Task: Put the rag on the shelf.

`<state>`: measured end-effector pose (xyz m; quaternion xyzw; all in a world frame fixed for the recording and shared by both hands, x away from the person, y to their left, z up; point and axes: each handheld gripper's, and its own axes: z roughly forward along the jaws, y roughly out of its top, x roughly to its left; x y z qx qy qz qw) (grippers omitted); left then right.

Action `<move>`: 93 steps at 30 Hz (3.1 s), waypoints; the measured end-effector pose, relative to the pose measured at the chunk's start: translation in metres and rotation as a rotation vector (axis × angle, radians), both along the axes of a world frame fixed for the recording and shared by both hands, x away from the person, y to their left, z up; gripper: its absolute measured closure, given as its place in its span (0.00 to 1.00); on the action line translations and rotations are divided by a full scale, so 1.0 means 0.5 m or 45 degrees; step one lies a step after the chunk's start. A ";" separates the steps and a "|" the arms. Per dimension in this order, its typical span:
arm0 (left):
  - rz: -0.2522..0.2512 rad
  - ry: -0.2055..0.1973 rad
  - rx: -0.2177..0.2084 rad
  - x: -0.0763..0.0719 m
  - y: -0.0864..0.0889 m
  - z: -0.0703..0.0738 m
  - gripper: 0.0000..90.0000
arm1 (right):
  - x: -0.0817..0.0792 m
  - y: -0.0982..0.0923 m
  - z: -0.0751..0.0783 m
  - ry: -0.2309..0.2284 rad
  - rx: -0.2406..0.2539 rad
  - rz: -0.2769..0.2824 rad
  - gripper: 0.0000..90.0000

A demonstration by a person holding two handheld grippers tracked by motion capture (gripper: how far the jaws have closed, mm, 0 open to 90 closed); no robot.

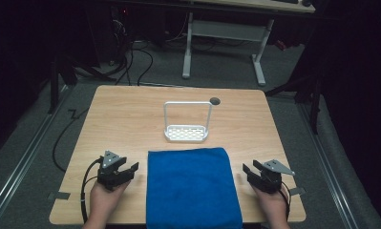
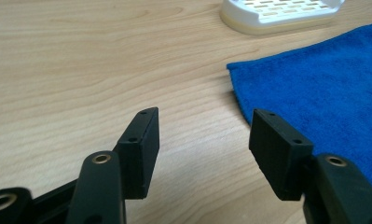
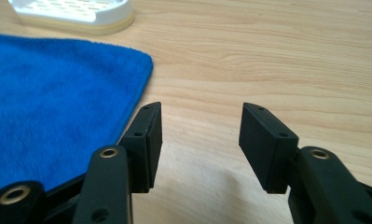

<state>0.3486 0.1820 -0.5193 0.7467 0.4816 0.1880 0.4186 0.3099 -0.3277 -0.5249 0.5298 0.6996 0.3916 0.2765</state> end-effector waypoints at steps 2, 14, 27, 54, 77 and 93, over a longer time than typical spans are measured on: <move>0.012 0.007 0.007 -0.003 0.003 -0.001 0.48 | -0.004 -0.006 0.003 -0.014 0.008 -0.006 0.55; 0.007 -0.021 0.049 -0.006 -0.003 -0.004 0.47 | -0.018 -0.024 0.014 -0.083 0.038 -0.029 0.55; 0.001 -0.067 0.043 -0.011 -0.004 0.003 0.47 | -0.018 -0.020 0.024 -0.089 0.042 -0.049 0.57; -0.086 -0.174 0.062 0.042 -0.109 0.082 0.45 | -0.018 -0.008 0.034 -0.070 0.022 -0.004 0.51; -0.087 0.014 0.073 0.111 -0.113 -0.010 0.51 | 0.021 0.037 0.045 -0.085 0.040 0.082 0.52; -0.091 0.027 0.043 0.132 -0.112 -0.005 0.58 | 0.174 0.105 0.067 -0.070 0.063 0.095 0.54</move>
